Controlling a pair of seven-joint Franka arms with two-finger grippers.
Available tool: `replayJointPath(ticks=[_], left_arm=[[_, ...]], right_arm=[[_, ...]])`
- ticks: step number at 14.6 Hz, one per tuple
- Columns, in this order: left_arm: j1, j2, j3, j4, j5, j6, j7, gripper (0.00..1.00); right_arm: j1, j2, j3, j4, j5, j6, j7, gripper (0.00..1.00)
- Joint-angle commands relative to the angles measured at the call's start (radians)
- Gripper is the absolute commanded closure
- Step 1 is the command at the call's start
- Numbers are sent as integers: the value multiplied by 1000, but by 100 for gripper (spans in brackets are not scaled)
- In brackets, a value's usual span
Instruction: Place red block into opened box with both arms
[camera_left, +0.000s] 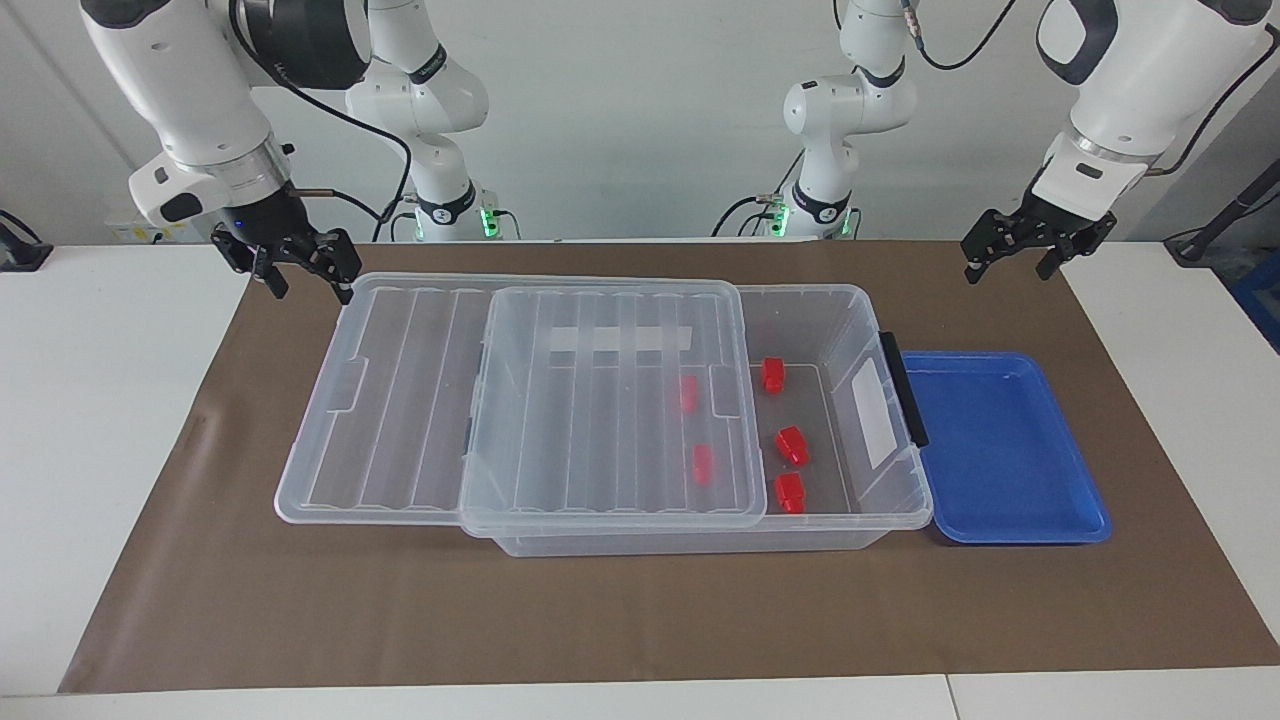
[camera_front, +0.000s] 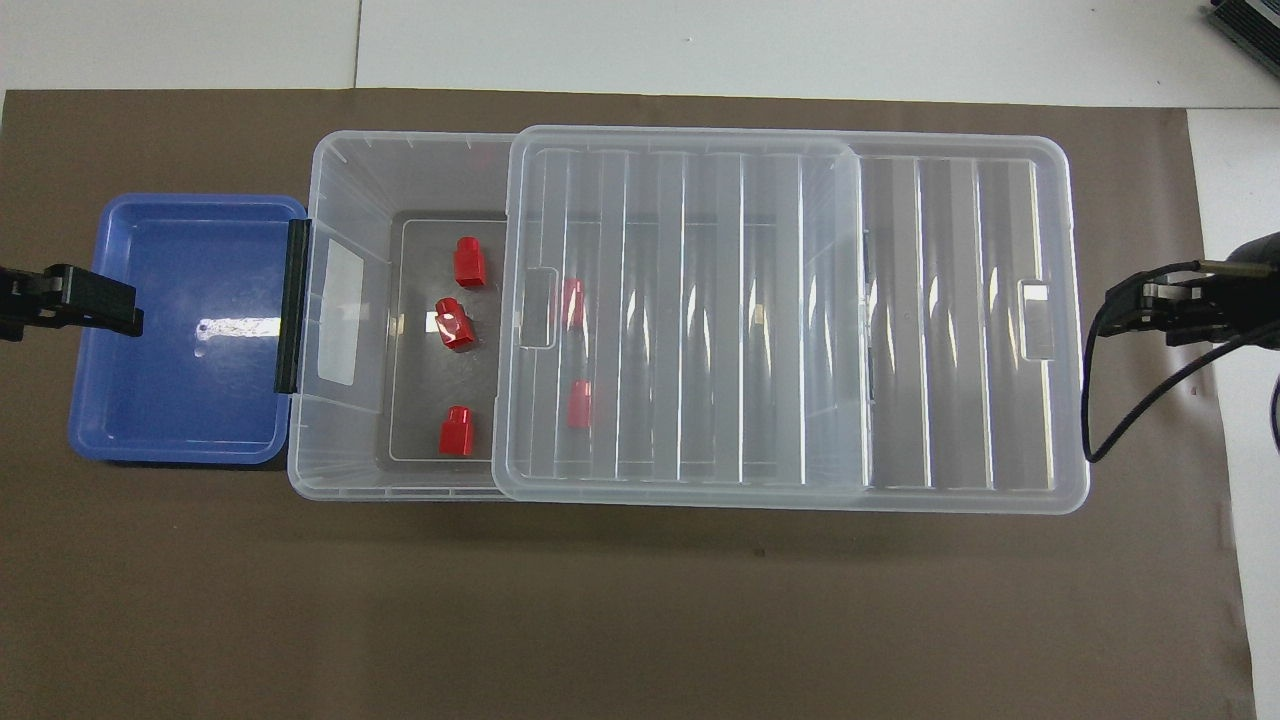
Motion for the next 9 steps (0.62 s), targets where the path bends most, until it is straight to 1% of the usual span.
replayJointPath(ticks=[1,4,6,8,9], left_arm=[[9,36,-6,59,-2,-42,7,0],[6,32,-6,54,-5,-28,6,0],[9,29,-6,46,-6,-25,6,0],[9,28,-6,45,-6,-22,6,0],[7,26,-6,40,-6,-20,6,0]], right_arm=[[-68,-27,8,-72,17,92,-126,100],[-121,-2,8,-129,25,224,-330,100],[-144,36,8,-155,30,303,-482,100],[-147,70,9,-169,36,366,-510,100],[-147,91,8,-169,80,386,-512,100]])
